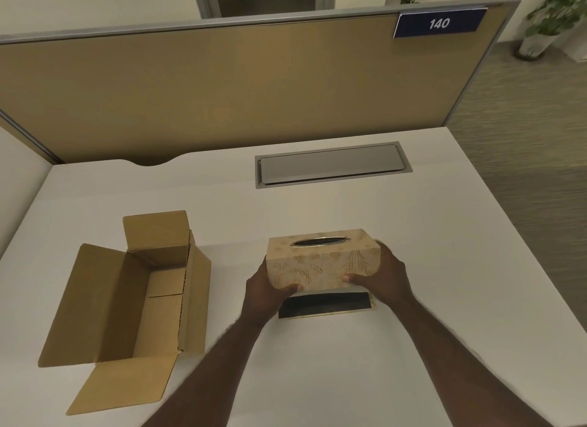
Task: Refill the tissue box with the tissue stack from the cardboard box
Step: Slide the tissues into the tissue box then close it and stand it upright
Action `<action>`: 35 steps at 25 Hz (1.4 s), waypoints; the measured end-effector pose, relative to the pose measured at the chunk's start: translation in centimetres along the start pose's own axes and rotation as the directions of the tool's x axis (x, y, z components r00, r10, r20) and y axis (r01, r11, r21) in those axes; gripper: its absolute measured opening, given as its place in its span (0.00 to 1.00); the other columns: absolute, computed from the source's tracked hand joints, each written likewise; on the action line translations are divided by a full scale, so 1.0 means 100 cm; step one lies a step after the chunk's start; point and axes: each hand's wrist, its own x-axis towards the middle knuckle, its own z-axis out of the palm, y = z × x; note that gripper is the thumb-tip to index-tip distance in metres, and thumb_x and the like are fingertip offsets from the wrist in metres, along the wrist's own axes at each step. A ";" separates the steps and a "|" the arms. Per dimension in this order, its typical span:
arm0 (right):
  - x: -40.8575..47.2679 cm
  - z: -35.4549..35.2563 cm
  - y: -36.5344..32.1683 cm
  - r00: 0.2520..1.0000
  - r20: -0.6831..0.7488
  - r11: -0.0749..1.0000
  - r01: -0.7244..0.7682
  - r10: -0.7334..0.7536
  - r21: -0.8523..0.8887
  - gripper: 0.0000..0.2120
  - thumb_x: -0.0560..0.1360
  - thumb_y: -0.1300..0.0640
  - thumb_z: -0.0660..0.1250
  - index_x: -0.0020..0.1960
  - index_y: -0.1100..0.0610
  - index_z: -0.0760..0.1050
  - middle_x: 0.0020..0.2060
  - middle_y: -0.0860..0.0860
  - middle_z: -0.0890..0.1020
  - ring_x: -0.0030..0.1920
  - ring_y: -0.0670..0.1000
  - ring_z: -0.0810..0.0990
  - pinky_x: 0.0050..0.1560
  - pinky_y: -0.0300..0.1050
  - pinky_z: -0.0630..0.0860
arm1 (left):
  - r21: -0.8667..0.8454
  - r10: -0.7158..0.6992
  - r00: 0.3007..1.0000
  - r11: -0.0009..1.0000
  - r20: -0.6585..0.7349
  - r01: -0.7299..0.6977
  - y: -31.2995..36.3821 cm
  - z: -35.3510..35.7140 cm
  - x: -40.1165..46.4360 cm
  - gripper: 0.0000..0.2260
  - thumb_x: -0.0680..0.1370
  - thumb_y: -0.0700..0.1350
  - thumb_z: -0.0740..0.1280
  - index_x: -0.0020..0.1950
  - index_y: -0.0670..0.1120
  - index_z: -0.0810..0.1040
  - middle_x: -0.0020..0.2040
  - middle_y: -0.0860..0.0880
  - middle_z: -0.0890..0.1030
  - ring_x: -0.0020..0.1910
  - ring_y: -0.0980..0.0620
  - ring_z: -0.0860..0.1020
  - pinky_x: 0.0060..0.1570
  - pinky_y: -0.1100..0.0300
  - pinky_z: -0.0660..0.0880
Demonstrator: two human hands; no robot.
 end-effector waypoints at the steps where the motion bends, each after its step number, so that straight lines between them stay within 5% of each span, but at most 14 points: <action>1: -0.003 0.001 0.004 1.000 0.000 1.000 0.004 -0.004 0.006 0.37 0.57 0.50 0.83 0.62 0.50 0.72 0.52 0.43 0.80 0.54 0.47 0.81 0.42 0.24 0.74 | 0.005 -0.012 1.000 1.000 -0.010 0.012 -0.003 0.002 -0.002 0.30 0.68 0.46 0.80 0.66 0.51 0.72 0.57 0.57 0.80 0.60 0.52 0.79 0.47 0.66 0.80; 4: -0.012 0.001 0.012 1.000 -0.011 1.000 0.008 -0.008 0.018 0.30 0.58 0.53 0.83 0.57 0.50 0.76 0.50 0.43 0.82 0.47 0.42 0.80 0.35 0.20 0.72 | 0.014 -0.030 0.999 0.999 -0.031 0.030 -0.012 0.006 -0.010 0.29 0.67 0.44 0.80 0.65 0.51 0.73 0.55 0.58 0.79 0.58 0.53 0.78 0.52 0.60 0.80; 9: -0.026 0.004 0.024 0.998 -0.055 0.999 0.043 -0.042 0.022 0.31 0.58 0.57 0.83 0.59 0.57 0.79 0.49 0.45 0.83 0.47 0.44 0.81 0.39 0.23 0.73 | -0.022 -0.014 0.998 1.000 -0.066 0.013 -0.021 0.008 -0.020 0.28 0.65 0.39 0.80 0.62 0.54 0.77 0.51 0.64 0.80 0.50 0.65 0.81 0.41 0.74 0.77; 15: -0.039 0.012 0.039 0.995 -0.095 1.000 -0.015 0.013 -0.016 0.28 0.56 0.58 0.83 0.55 0.56 0.81 0.46 0.47 0.86 0.44 0.46 0.83 0.41 0.33 0.75 | -0.008 -0.016 0.998 1.000 -0.061 0.016 -0.034 0.010 -0.029 0.27 0.65 0.38 0.79 0.57 0.61 0.79 0.49 0.65 0.85 0.50 0.64 0.83 0.47 0.66 0.80; 20: -0.047 0.018 0.048 0.992 -0.122 0.998 -0.048 0.044 -0.033 0.26 0.56 0.61 0.83 0.52 0.58 0.81 0.44 0.52 0.87 0.45 0.50 0.85 0.44 0.42 0.78 | 0.076 -0.009 0.998 0.997 -0.069 0.014 -0.039 0.015 -0.034 0.28 0.65 0.33 0.76 0.49 0.66 0.77 0.45 0.74 0.82 0.47 0.71 0.80 0.42 0.76 0.74; 35: -0.052 0.024 0.054 0.991 -0.127 0.996 -0.059 0.050 -0.070 0.24 0.58 0.60 0.82 0.53 0.60 0.81 0.45 0.54 0.87 0.45 0.54 0.85 0.41 0.41 0.74 | 0.103 0.029 0.995 0.995 -0.094 -0.019 -0.051 0.023 -0.040 0.27 0.67 0.36 0.76 0.57 0.60 0.76 0.47 0.78 0.79 0.49 0.78 0.76 0.43 0.81 0.72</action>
